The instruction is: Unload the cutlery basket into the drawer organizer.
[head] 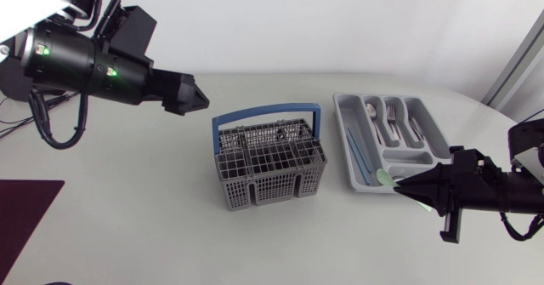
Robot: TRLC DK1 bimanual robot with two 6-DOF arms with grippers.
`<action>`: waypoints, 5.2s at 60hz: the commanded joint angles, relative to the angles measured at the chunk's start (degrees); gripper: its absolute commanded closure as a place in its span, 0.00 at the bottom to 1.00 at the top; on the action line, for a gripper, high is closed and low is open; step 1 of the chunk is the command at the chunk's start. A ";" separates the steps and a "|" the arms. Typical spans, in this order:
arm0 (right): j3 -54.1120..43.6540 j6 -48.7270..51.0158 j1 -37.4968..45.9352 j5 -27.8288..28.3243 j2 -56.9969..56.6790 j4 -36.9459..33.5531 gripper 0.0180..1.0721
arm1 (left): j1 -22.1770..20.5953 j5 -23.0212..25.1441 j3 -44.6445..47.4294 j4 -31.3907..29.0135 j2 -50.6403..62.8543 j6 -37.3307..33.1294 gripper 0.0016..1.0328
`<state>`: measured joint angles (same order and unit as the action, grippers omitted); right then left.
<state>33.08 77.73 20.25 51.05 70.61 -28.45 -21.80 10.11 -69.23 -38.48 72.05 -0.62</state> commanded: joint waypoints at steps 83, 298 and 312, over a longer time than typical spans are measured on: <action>16.84 25.63 2.60 -19.58 28.88 8.58 0.04 | 0.80 -5.01 6.57 -1.77 -2.27 -2.37 0.05; 16.05 -44.95 -49.43 -35.05 19.04 32.67 0.82 | -0.35 -3.43 15.79 21.60 13.99 -7.99 0.81; 13.59 -45.65 -49.52 -35.14 9.72 32.31 0.82 | -0.61 -3.43 17.20 20.55 1.95 -7.55 0.81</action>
<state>48.71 33.41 -29.19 16.21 84.29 4.12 -22.26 6.76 -53.60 -17.47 78.94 -9.19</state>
